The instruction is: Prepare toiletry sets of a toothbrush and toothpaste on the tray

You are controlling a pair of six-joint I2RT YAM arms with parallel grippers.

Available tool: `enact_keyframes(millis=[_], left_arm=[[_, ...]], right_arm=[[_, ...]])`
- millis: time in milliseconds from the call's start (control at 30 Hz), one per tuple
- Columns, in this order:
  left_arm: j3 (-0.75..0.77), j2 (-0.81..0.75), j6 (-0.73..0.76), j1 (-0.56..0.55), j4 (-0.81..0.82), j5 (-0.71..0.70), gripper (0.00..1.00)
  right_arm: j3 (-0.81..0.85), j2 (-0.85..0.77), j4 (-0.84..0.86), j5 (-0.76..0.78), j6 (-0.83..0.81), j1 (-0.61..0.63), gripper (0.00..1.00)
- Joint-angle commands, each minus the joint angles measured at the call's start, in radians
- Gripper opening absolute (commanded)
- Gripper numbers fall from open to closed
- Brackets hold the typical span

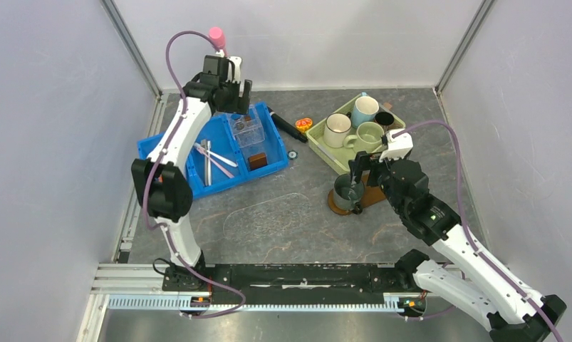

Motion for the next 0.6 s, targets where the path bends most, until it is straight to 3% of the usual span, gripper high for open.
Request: enact_keyframes(millis=[0, 267, 567], left_arm=[[0.110, 0.101, 0.191, 0.029, -0.074, 0.113, 0.88], [0.197, 0.217, 0.208, 0.061, -0.085, 0.241, 0.76], [0.228, 0.258, 0.253, 0.061, -0.027, 0.204, 0.79]], right_arm=[[0.008, -0.009, -0.031, 0.027, -0.018, 0.003, 0.98], [0.003, -0.019, -0.068, 0.049, -0.010, 0.003, 0.98], [0.004, 0.013, -0.068, 0.050, -0.008, 0.003, 0.98]])
